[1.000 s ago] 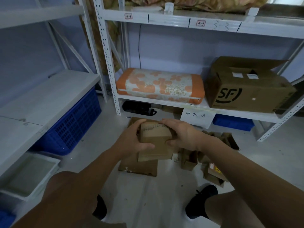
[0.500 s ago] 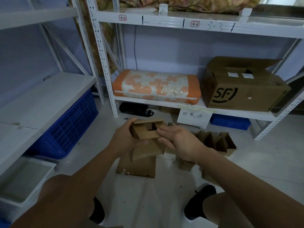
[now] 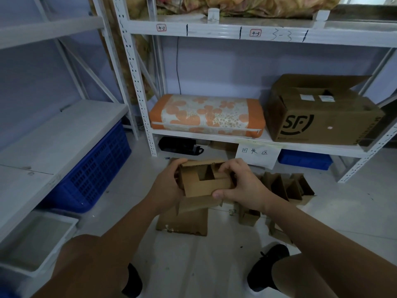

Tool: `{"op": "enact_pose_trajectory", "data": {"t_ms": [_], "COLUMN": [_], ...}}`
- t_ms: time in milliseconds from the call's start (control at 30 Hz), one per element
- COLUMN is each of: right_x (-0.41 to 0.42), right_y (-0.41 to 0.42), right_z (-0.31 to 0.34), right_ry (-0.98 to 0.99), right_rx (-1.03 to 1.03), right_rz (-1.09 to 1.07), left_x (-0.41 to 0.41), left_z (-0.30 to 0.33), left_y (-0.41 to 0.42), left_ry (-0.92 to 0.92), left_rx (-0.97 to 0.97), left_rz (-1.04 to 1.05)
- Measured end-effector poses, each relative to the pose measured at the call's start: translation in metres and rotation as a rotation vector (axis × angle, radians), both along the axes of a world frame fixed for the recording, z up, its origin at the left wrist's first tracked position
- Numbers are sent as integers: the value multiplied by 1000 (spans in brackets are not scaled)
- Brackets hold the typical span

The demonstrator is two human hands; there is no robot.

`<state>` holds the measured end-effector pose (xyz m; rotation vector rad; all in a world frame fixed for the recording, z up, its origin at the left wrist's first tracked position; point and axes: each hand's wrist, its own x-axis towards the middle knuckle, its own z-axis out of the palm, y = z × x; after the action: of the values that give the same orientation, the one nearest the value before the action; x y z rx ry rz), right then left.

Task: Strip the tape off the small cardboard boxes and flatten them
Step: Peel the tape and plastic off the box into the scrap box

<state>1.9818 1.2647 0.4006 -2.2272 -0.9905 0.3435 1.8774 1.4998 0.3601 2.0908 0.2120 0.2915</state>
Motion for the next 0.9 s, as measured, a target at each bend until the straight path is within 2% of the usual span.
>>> {"op": "enact_pose_trajectory", "data": {"t_ms": [100,233,367,500,667,833,900], "right_x": [-1,-1,1,2,2,1,1], "right_y": [-2,0,2,2,0,-1,0], "right_z": [-3,-1,4,7,-2,-5,-3], "right_ry": [130,406,496,514,484,431,404], "right_rx": [89,239,288,261,214,190,180], "right_rz": [-61,-28,18,61,62,92,96], "left_x": [-2,-2,-3,-5,-11,-12,-11], "left_z": [4,9,15,17,14,17,21], "left_y": [-2,-4,-7,-8,-9,-5,-6], "left_ry": [-5,-2,-5,-27,-81,-40,-44], "left_rx": [-65,-194,-276,-255,-105,-23,-48], "left_rz": [-10,-26,-57,-71,-74,-77,-76]}}
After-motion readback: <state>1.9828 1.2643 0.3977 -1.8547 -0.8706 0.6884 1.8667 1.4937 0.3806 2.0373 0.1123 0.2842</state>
